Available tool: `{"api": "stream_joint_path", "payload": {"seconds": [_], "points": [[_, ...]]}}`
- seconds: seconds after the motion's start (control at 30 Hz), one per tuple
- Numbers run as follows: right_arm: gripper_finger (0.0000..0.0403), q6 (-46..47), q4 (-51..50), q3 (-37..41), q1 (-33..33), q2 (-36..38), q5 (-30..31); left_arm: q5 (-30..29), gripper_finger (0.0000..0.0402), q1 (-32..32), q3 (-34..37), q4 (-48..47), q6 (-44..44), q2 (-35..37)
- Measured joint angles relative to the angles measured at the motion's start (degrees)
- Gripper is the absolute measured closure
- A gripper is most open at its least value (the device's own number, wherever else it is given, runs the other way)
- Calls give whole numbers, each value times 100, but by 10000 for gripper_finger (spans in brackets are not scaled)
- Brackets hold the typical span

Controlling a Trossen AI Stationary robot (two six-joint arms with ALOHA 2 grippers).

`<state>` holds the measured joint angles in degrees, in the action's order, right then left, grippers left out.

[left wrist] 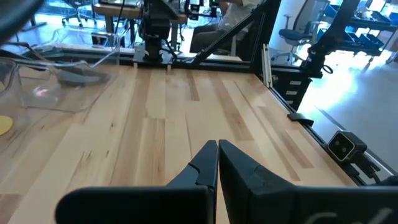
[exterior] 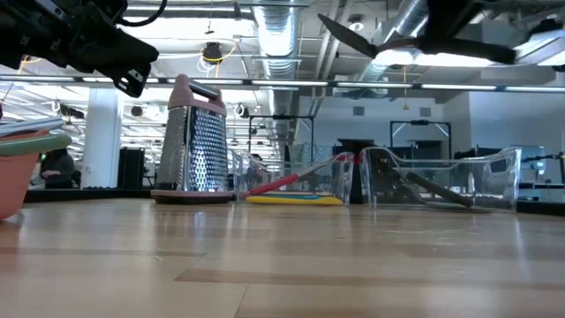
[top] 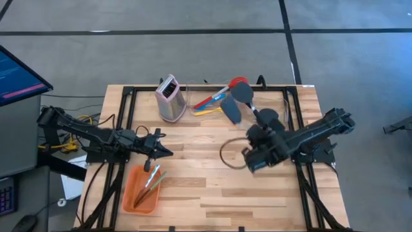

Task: Pick & Place Kitchen Items
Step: Put the black spatula into the right transparent bin

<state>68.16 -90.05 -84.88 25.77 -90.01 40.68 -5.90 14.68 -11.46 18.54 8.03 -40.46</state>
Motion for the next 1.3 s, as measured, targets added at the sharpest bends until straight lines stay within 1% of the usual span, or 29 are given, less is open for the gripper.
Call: {"api": "stream_joint_path", "payload": {"seconds": [0.07,0.23,0.33,0.43,0.57,0.7,0.77,0.83,0.93,1.07,1.2,1.3], "points": [[309,-238,2,0,-201,106,395,-1,400,-2,0,3,1,0],[310,-569,2,47,-663,248,1606,-1,400,-1,0,1,-2,-1],[312,-455,3,282,-919,248,2337,-1,400,0,0,1,-1,-1],[316,-134,4,705,-1128,248,2778,-3,400,0,0,3,-1,-1],[324,721,45,1636,-1423,361,2828,-1,400,0,0,1,-2,-1],[328,1586,366,2668,-1635,711,2926,-3,400,0,0,3,-2,1],[329,1822,695,3116,-1719,959,3012,-2,400,-2,0,2,-7,-1],[331,1854,1089,3538,-1836,1228,3015,-3,400,-1,0,7,-8,1],[331,1472,2027,4023,-2027,1570,3050,-6,400,0,0,33,-13,1],[332,592,3277,4407,-2414,1782,3393,-24,400,0,0,55,-19,-1],[332,-329,4167,4612,-2904,1736,3413,-34,400,0,0,97,-19,1],[332,-564,4543,4695,-3181,1573,3431,-36,400,0,0,96,-19,0]]}}
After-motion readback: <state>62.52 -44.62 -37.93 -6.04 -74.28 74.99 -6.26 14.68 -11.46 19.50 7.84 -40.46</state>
